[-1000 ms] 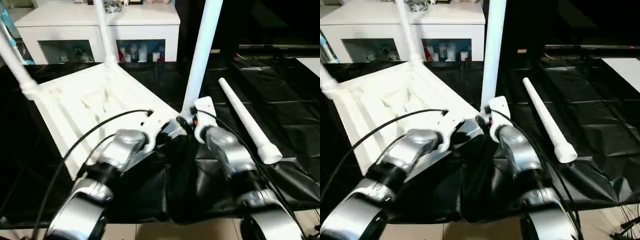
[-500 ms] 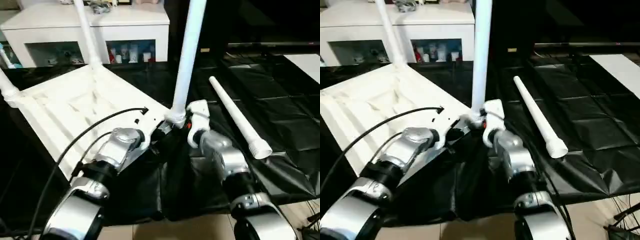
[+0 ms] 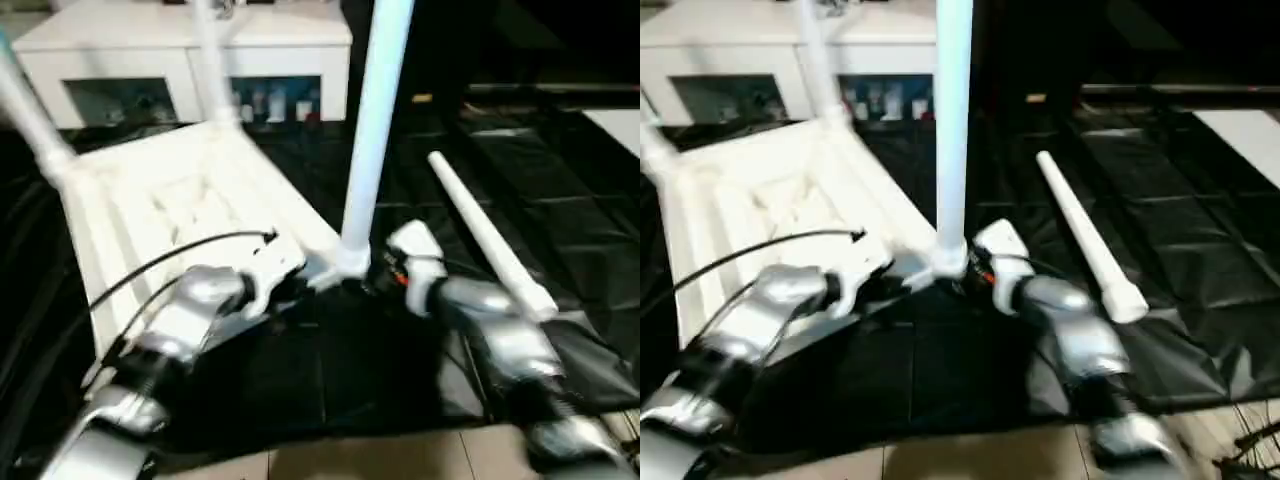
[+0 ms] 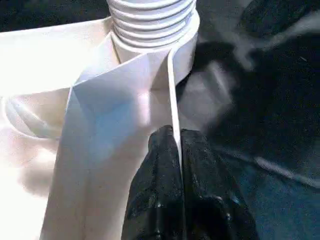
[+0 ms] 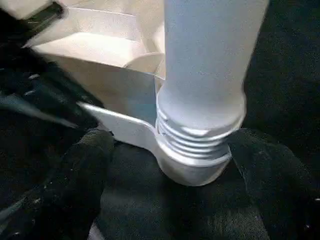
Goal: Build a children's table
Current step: Rotate leg to tighten
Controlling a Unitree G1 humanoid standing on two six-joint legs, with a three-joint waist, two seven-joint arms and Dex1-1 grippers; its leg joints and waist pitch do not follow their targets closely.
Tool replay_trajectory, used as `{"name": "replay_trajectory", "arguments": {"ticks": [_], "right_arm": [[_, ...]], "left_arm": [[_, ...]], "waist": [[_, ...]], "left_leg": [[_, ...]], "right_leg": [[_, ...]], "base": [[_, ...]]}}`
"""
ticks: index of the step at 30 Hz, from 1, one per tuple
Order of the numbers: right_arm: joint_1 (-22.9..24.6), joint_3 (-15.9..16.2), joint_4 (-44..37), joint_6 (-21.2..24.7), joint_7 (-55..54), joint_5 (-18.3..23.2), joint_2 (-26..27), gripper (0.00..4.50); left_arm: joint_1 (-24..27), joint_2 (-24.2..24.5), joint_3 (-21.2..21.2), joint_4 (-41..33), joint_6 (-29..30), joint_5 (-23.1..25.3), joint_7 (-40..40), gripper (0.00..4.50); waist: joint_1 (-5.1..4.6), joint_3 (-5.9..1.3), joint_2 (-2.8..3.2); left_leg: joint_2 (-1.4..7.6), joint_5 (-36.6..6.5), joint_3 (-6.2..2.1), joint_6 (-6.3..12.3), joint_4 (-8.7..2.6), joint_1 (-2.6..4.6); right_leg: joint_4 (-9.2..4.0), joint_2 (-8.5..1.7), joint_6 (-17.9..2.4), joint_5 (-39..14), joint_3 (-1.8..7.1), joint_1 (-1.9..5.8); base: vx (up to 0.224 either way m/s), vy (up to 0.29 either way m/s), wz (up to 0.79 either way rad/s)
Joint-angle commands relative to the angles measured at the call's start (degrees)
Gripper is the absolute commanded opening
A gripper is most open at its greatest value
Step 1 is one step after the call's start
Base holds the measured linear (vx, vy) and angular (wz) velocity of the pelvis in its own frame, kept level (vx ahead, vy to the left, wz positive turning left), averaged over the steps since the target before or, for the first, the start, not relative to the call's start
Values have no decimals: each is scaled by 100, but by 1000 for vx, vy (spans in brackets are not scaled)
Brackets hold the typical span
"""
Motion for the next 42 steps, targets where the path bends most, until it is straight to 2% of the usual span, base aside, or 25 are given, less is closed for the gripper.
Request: {"name": "replay_trajectory", "arguments": {"ticks": [1, 4, 8, 11, 14, 16, 19, 21, 25, 33, 34, 37, 42], "right_arm": [[11, -98, -332, 97, 230, 185, -146, 405], [37, -89, -400, 64, 350, 201, -306, 405], [94, 87, -404, -56, 533, 117, -388, 405], [97, 344, -325, -260, 561, -104, -356, 405], [-4, 483, -124, -448, 445, -260, -286, 405], [-30, 480, -99, -472, 447, -246, -252, 405], [-87, 532, -7, -605, 408, -338, -240, 405], [-98, 535, 35, -657, 382, -355, -238, 405], [-106, 497, 114, -712, 400, -304, -239, 405], [-70, 498, 242, -857, 531, -284, -300, 405], [-72, 482, 251, -854, 535, -264, -293, 389], [-88, 456, 297, -884, 554, -228, -281, 378], [-76, 422, 319, -899, 581, -182, -267, 338]], "left_arm": [[177, 85, -124, 28, -108, -4, -207, 0], [272, 153, -140, -174, -187, -88, -410, 0], [374, 179, -231, -464, -98, -165, -627, 0], [425, 169, -331, -634, -36, -218, -780, 0], [472, 157, -395, -782, -5, -251, -873, 0], [490, 153, -411, -825, 10, -258, -888, 0], [539, 164, -447, -923, 50, -236, -919, 0], [570, 169, -449, -985, 85, -227, -935, 0], [625, 190, -457, -1072, 136, -223, -947, 0], [663, 204, -469, -1120, 202, -207, -939, 0], [668, 203, -471, -1123, 208, -207, -936, 0], [689, 215, -482, -1148, 235, -207, -946, 0], [712, 221, -489, -1189, 271, -215, -951, 0]], "waist": [[31, -259, -80], [30, -258, -74], [34, -286, -72], [49, -304, -73], [74, -299, -88], [91, -295, -79], [130, -293, -100], [133, -288, -89], [134, -290, -108], [133, -303, -121], [133, -306, -122], [131, -301, -119], [134, -312, -119]], "left_leg": [[323, -789, -94, 570, -389, -19], [326, -815, -95, 515, -389, -14], [323, -551, -80, 612, -355, -7], [321, -393, -79, 695, -334, -8], [329, -353, -82, 708, -330, -12], [334, -425, -80, 687, -334, -2], [340, -414, -78, 668, -335, 2], [336, -450, -74, 633, -335, 8], [327, -493, -77, 596, -333, -1], [313, -269, -73, 746, -300, -11], [315, -277, -74, 748, -299, -9], [320, -340, -75, 730, -302, -4], [313, -262, -75, 765, -288, -9]], "right_leg": [[-425, -388, -1255, -606, 303, 251], [-429, -392, -1287, -702, 300, 244], [-374, -378, -1447, -178, 299, 245], [-335, -370, -1530, 141, 288, 252], [-322, -381, -1557, 181, 287, 254], [-334, -387, -1562, 78, 289, 248], [-319, -382, -1539, 90, 293, 250], [-324, -379, -1519, 28, 295, 241], [-329, -386, -1464, -49, 299, 255], [-293, -371, -1521, 236, 292, 265], [-293, -372, -1520, 205, 291, 266], [-302, -373, -1516, 106, 291, 261], [-284, -367, -1545, 241, 289, 269]], "base": [[0, 0, 0], [0, 0, 0], [0, 0, 0], [0, 0, 0], [0, 0, 0], [0, 0, 0], [0, 0, 0], [0, 0, 0], [0, 0, 0], [0, 0, 0], [0, 0, 0], [0, 0, 0], [0, 0, 0]]}}
